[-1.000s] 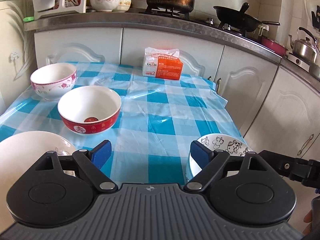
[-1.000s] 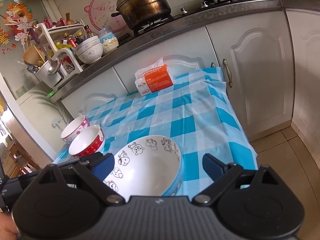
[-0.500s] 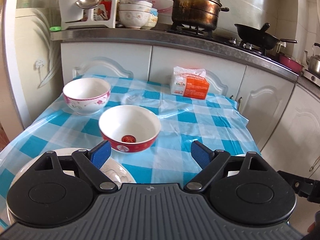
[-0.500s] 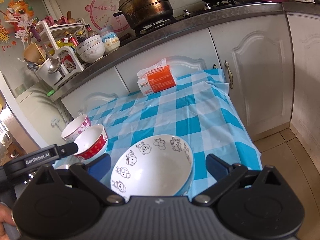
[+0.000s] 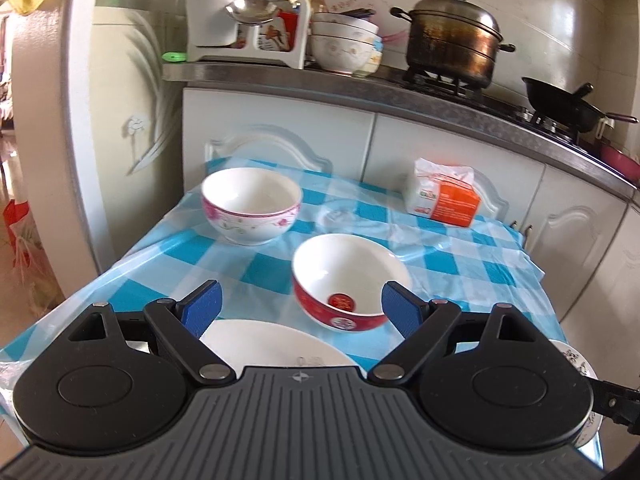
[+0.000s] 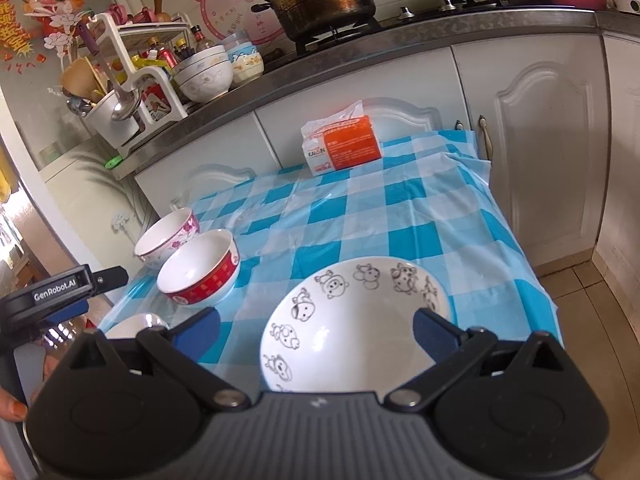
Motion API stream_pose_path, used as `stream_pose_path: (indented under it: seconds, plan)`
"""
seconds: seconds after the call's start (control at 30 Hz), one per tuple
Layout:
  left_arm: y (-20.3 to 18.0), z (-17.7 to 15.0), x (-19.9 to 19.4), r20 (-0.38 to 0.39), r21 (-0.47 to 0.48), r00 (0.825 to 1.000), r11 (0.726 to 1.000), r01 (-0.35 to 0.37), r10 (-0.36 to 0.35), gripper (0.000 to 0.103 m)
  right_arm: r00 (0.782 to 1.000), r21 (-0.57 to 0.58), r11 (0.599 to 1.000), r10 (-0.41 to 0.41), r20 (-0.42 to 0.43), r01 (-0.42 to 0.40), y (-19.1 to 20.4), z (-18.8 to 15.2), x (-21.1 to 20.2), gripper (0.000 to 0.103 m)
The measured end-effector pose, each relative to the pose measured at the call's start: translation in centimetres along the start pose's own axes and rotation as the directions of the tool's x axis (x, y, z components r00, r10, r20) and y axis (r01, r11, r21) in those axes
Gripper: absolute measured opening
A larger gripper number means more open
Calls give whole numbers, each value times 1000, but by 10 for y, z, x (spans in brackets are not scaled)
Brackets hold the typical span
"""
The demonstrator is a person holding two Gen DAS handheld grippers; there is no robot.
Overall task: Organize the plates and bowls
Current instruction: 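Move the left gripper to the pink peony bowl, then close the left gripper on the pink peony bowl's rim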
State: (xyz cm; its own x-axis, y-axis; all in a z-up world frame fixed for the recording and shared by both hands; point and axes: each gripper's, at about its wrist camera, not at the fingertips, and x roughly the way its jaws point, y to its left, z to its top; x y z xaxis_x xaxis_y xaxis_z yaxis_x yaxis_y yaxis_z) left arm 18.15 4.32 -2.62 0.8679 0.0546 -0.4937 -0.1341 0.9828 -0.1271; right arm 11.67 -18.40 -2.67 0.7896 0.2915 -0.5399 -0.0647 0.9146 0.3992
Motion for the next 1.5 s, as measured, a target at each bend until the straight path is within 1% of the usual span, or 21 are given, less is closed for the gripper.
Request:
stream_pose_path:
  seconds: [0.3,0.5,0.67,0.77,0.83,0.9,1.0,1.1,1.17,1.23,1.3,1.43,1.5]
  plan:
    - [37,6,9,-10,-71,998,995,-68,68,103,999,-27,999,27,-34,-28,21,0,14,102]
    - [64,9,12,-18,-129,993,984,-119,118,103,998,-47,998,48,-51,-50,37,1,23,102]
    - [89,12,16,-27,-197,992,972,-126,123,103,995,-47,996,69,-66,-73,47,3,30,102]
    - [104,17,24,-21,-256,996,963,-88,85,103,993,-43,995,81,-83,-85,51,6,37,102]
    - [114,21,33,-24,-302,999,953,-38,32,103,991,-29,995,97,-96,-100,54,10,42,102]
    - [123,26,44,-27,-354,999,935,18,-29,103,988,-12,993,119,-103,-120,57,16,49,102]
    - [132,32,63,-20,-409,995,909,77,-93,103,982,16,988,153,-114,-153,63,30,62,102]
    - [136,37,85,-32,-436,987,891,130,-159,103,973,15,981,193,-126,-193,74,47,80,102]
    - [141,40,103,-51,-476,981,868,143,-190,103,964,11,974,228,-136,-228,82,59,94,102]
    - [144,42,113,-54,-506,975,848,158,-215,103,956,7,968,250,-151,-252,91,70,111,102]
    - [147,46,120,-52,-508,969,841,183,-242,103,948,4,962,271,-164,-275,99,82,129,102]
    - [147,58,133,-58,-493,949,835,242,-310,103,932,8,950,308,-193,-312,109,102,168,101]
    - [147,60,141,-65,-495,943,831,253,-326,103,920,17,944,324,-221,-329,115,109,189,98]
